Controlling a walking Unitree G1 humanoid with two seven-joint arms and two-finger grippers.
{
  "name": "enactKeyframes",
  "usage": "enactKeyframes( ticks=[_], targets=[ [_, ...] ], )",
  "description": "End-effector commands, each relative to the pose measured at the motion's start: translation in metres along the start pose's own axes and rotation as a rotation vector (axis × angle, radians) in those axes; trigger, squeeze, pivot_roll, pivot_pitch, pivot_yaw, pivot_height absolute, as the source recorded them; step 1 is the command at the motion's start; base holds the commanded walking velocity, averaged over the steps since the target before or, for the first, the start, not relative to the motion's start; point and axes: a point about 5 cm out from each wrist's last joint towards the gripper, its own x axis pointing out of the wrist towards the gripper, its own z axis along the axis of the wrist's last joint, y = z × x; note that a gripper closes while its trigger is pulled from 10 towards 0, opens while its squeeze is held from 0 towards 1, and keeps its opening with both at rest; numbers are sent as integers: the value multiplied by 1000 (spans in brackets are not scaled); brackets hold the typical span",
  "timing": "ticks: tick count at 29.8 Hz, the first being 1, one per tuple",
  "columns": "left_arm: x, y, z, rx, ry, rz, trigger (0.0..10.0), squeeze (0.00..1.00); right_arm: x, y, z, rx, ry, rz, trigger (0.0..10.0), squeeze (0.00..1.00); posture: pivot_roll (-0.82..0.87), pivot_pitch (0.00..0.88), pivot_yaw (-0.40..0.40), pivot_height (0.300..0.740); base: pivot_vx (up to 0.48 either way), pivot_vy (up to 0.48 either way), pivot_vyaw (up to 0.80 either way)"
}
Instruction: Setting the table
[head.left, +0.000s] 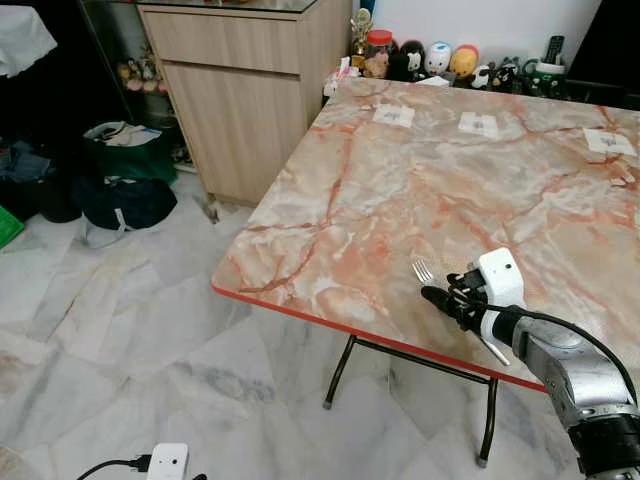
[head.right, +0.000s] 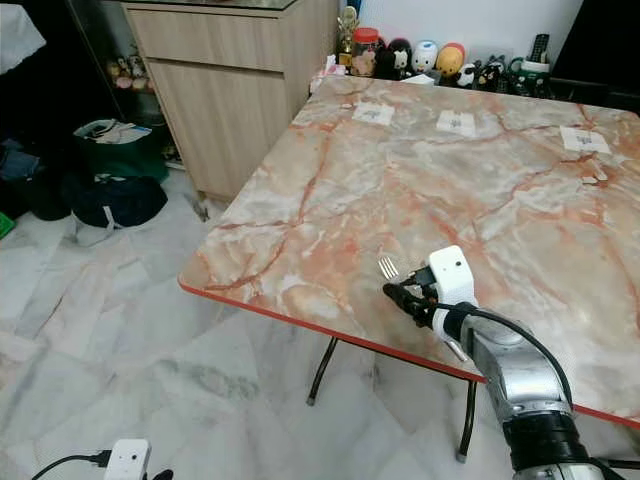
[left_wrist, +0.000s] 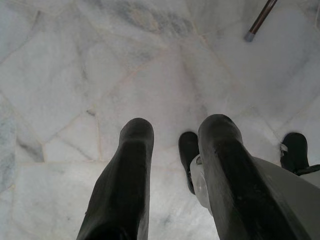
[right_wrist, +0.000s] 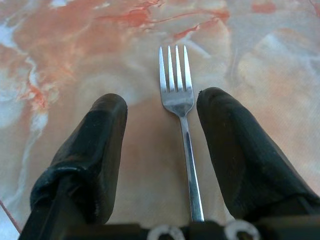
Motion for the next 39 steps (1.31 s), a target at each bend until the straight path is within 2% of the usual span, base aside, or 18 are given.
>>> enactKeyframes(
  ticks=[1,16,28,29,30,31,39],
  targets=[
    [-3,3,-11,-10,45,6,10000,0,-1,-2,-4,7,27,0,10000,0,-49,110,38,740,0,0,0],
    [-4,7,-11,-2,48,6,10000,0,-11,-5,-13,11,48,-37,10000,0,-58,118,52,740,0,0,0],
    [-5,9,-12,6,55,5,10000,0,-9,-6,-24,11,82,-60,10000,0,-53,118,54,740,0,0,0],
    [-5,9,-12,6,58,4,10000,0,-8,-5,-27,11,94,-60,4784,0,-51,118,51,740,0,0,0],
    [-5,9,-13,5,59,4,10000,0,-8,-5,-29,10,102,-61,510,0,-51,118,50,740,0,0,0],
    [-5,8,-13,5,61,3,10000,0,-8,-5,-31,8,110,-61,0,0,-51,119,49,740,0,0,0],
    [-6,6,-16,7,74,-2,10000,0,-7,-3,-37,16,127,-54,0,0,-51,120,48,740,0,0,0]
  ],
)
